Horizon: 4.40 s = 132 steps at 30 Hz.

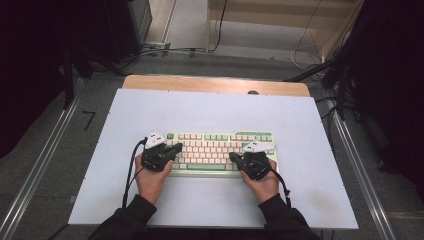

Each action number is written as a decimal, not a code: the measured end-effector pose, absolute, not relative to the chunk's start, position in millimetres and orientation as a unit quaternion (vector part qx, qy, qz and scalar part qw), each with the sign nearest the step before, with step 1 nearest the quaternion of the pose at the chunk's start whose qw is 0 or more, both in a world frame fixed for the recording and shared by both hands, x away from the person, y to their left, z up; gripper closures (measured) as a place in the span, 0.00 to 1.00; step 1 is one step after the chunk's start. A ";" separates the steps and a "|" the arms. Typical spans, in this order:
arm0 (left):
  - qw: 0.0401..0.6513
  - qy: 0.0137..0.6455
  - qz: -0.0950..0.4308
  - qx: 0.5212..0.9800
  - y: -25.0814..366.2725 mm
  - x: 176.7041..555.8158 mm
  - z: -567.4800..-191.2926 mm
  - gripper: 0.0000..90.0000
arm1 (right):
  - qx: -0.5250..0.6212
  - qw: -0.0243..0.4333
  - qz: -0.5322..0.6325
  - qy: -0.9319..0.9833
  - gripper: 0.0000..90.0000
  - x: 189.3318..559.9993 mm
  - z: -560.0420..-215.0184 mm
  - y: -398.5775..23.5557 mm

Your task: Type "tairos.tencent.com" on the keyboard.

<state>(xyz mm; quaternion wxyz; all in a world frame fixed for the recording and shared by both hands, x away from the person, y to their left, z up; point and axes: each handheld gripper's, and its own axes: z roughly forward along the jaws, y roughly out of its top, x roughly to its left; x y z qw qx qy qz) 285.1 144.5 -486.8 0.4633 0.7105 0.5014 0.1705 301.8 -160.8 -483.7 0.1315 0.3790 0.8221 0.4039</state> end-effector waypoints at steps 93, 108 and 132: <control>0.473 0.491 0.154 0.715 118.1 300.4 -486.3 1.00 | 0.378 0.138 0.415 0.816 0.97 304.6 -478.7 -159.4; 0.469 0.475 0.145 0.731 99.0 306.4 -488.5 1.00 | 0.380 0.138 0.413 0.816 0.97 305.6 -479.7 -159.2; 0.450 0.469 0.143 0.746 88.2 311.6 -496.5 1.00 | 0.379 0.137 0.414 0.816 0.97 305.0 -479.1 -159.1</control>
